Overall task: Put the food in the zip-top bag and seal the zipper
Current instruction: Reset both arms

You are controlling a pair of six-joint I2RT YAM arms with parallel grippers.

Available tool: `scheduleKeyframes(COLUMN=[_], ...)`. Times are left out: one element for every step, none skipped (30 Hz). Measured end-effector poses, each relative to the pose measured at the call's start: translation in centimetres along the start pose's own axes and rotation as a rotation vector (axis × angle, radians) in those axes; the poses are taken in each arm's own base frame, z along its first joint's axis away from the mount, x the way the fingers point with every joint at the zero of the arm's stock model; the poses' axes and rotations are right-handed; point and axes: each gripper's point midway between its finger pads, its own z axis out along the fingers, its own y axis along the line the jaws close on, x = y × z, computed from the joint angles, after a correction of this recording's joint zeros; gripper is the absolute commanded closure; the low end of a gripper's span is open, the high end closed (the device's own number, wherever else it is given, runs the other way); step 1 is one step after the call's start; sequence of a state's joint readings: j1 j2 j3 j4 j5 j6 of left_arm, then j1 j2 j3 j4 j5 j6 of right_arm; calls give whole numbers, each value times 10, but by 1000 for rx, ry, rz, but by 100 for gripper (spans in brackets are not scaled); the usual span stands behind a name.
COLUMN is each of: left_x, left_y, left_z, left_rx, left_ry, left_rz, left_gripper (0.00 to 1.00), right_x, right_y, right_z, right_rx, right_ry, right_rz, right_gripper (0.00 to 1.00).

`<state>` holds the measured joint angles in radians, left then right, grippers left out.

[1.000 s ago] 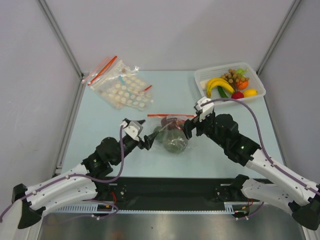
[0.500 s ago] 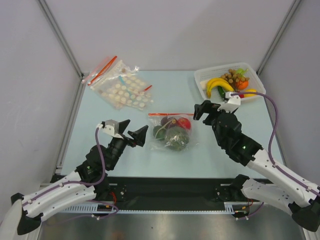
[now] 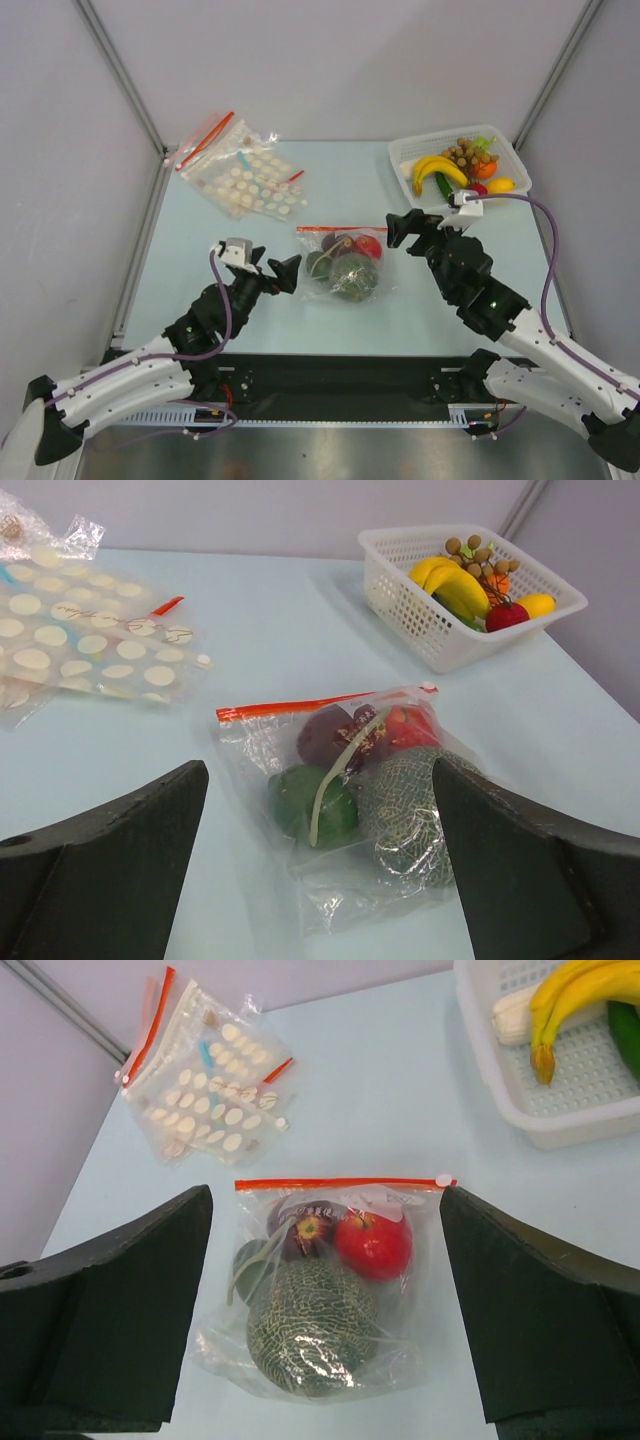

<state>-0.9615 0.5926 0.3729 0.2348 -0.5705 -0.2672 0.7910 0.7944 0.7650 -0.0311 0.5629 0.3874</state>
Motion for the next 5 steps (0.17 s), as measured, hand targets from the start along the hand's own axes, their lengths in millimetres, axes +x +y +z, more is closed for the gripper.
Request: scheduleKeyframes(left_x=[0, 0, 0, 1, 3], left_y=[0, 0, 0, -1, -1], left_z=[0, 0, 0, 0, 1], left_rx=[0, 1, 1, 2, 3], left_ry=[0, -1, 1, 1, 8], left_rz=[-2, -3, -2, -2, 2], left_gripper=[0, 0, 0, 0, 0], right_x=[3, 5, 7, 9, 9], right_y=[-1, -1, -2, -2, -2], right_z=[1, 1, 2, 2, 3], right_rx=[0, -1, -2, -2, -2], right_ry=[0, 0, 2, 3, 3], right_rz=[0, -1, -4, -6, -7], right_gripper=[0, 0, 0, 0, 0])
